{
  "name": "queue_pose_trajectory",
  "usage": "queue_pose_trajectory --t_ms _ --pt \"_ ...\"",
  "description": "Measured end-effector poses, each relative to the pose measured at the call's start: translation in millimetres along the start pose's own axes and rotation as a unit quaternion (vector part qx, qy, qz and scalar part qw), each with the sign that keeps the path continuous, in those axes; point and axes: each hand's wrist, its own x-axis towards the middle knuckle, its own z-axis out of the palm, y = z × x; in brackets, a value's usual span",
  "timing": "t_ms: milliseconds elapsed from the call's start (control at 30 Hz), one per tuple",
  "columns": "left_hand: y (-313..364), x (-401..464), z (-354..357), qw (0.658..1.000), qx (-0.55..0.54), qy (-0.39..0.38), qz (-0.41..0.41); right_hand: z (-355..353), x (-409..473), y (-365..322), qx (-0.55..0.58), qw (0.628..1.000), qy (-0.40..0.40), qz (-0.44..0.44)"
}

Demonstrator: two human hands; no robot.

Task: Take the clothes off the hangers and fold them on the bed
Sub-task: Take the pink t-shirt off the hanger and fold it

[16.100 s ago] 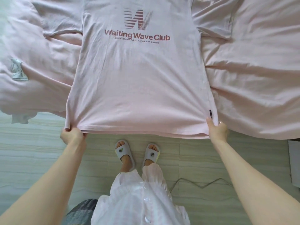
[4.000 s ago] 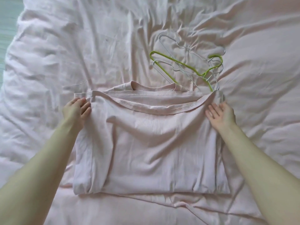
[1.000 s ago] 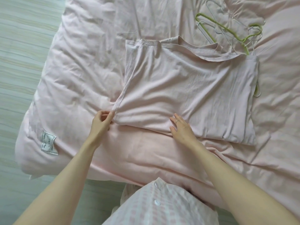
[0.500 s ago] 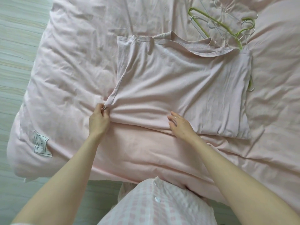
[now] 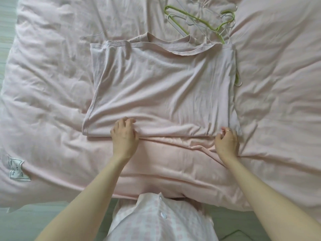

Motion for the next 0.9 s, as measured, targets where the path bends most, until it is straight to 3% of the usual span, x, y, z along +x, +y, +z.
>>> queue_pose_trajectory --t_ms 100,233,433,500,600,667,800,900 --pt "32 -10 22 0.997 0.005 -0.068 0.038 -18 16 29 0.052 0.995 0.020 0.078" --pt "57 -20 42 0.988 0.044 -0.133 0.061 -29 40 56 0.126 0.986 -0.028 0.106" --pt "70 -20 54 0.983 0.070 -0.170 0.004 -32 60 57 0.193 0.973 -0.077 0.104" --pt "73 -17 60 0.984 0.072 -0.165 -0.003 -36 67 62 0.270 0.951 -0.085 0.123" --pt "70 -18 63 0.976 0.111 -0.186 -0.002 -43 71 73 0.434 0.876 -0.104 0.182" --pt "68 -20 66 0.970 0.134 -0.201 -0.005 -47 73 79 0.464 0.854 -0.136 0.192" --pt "70 -14 68 0.963 0.151 -0.224 -0.020 -53 87 87 0.384 0.892 -0.211 0.112" --pt "72 -13 69 0.958 0.161 -0.238 -0.023 -52 100 101 0.340 0.908 -0.220 0.112"
